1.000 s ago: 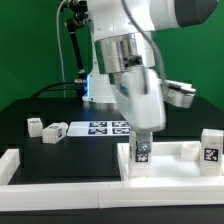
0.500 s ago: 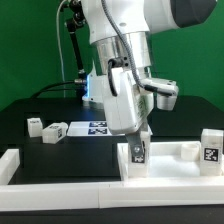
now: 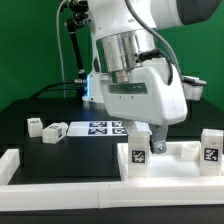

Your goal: Assemble square table

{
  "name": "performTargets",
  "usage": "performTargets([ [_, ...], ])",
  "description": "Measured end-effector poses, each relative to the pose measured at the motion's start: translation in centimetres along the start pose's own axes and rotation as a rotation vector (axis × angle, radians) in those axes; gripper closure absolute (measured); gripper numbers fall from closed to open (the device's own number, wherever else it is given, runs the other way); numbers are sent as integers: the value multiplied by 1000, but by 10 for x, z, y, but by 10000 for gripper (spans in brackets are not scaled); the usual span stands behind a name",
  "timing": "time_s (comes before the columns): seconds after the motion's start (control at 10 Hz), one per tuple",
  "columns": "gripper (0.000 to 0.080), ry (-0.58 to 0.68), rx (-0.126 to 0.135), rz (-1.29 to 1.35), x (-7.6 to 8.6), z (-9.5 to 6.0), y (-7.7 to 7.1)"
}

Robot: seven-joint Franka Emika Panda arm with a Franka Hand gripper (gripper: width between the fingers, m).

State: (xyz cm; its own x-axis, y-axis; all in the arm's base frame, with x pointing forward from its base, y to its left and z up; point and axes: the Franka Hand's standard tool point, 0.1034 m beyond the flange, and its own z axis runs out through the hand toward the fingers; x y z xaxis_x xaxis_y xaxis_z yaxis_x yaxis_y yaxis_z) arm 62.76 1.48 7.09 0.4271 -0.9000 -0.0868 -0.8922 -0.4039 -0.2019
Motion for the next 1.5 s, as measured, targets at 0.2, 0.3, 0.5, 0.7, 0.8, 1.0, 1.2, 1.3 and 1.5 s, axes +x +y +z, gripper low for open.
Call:
performTargets([
  [0.2,151,6,-20,-220,1,0,1],
  [0.3,151,13,-59,-455,2,-1,3],
  [0.5,151,7,-74,-651,3,-1,3],
  [0.7,151,9,-74,-624,3,-1,3],
  [0.8,280,9,-74,-624,3,-1,3],
  [1.0,415,13,-75,-485,4,0,5],
  [1.2,505,18,-76,-355,5,0,7],
  [1.3,505,26,-75,-222,5,0,6],
  [1.5,505,-8,-104,126,4,-2,6],
])
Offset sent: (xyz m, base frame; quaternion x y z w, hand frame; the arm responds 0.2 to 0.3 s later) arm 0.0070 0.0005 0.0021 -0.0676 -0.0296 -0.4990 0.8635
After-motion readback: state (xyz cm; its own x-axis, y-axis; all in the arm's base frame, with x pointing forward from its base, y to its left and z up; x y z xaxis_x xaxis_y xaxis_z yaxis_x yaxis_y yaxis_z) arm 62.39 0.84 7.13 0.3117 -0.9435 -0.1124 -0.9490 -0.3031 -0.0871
